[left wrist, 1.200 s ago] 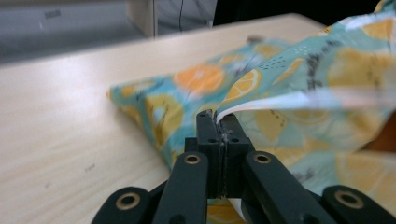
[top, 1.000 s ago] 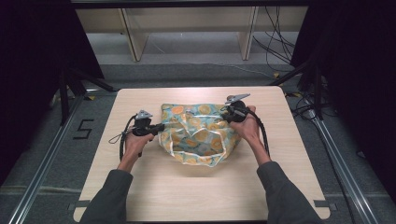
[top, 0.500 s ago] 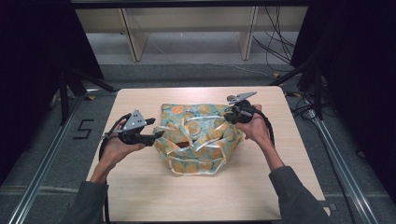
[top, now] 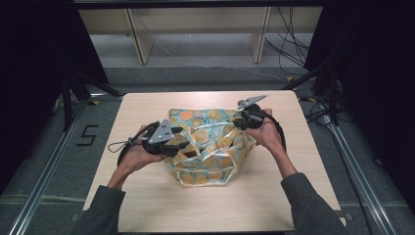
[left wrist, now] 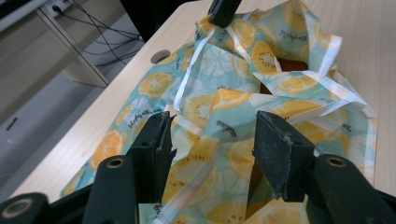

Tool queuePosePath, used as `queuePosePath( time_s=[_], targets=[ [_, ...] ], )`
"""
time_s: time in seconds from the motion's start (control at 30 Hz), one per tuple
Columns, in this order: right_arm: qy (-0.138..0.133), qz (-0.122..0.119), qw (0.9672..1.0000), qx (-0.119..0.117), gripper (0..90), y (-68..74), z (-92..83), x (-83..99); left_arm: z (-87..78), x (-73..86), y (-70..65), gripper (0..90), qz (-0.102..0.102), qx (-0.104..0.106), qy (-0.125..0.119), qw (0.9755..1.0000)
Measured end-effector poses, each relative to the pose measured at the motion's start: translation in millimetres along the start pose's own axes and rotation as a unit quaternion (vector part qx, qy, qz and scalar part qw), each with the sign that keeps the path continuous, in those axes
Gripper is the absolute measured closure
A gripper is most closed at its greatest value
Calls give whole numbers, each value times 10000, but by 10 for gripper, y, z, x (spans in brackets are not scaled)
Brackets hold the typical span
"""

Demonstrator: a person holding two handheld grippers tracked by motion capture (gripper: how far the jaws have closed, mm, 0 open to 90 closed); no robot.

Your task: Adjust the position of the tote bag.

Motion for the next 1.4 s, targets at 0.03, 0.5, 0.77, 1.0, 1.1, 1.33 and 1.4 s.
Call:
queuePosePath(
  time_s=[0.03, 0.5, 0.77, 1.0, 1.1, 1.33, 1.4],
  targets=[
    [8, -12, 10000, 9, 885, -3, -5, 0, 37, 23, 8, 458, 153, 13, 78, 9999],
    [-96, 23, 10000, -12, 865, -15, 20, 53, 724, -21, 634, 897, -948, -583, 490, 9926],
    [-406, -60, 9990, -175, 821, 0, -101, 66, 906, 656, 929, 897, -1950, -1008, 1545, 9633],
    [-455, -578, 9954, -619, 850, 360, -164, -77, 848, 960, 987, 896, -2099, -1132, 1902, 9523],
    [-290, -767, 9932, -822, 844, 558, -63, -92, 811, 982, 986, 883, -2182, -1125, 1949, 9496],
    [299, -927, 9914, -872, 782, 646, 213, -4, 570, 897, 931, 626, -2304, -896, 2006, 9480],
    [364, -1027, 9899, -911, 768, 635, 252, 9, 448, 845, 870, 533, -2100, -798, 2060, 9524]
  ],
)
Point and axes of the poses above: each handheld gripper's, and its own axes: z roughly forward along the jaws, x roughly out of its underside, y roughly to its left, the point moved 9 cm from there along z, roughly forward along the jaws, and after that the axes turned 15 degrees about -x, right-handed, at the moved point
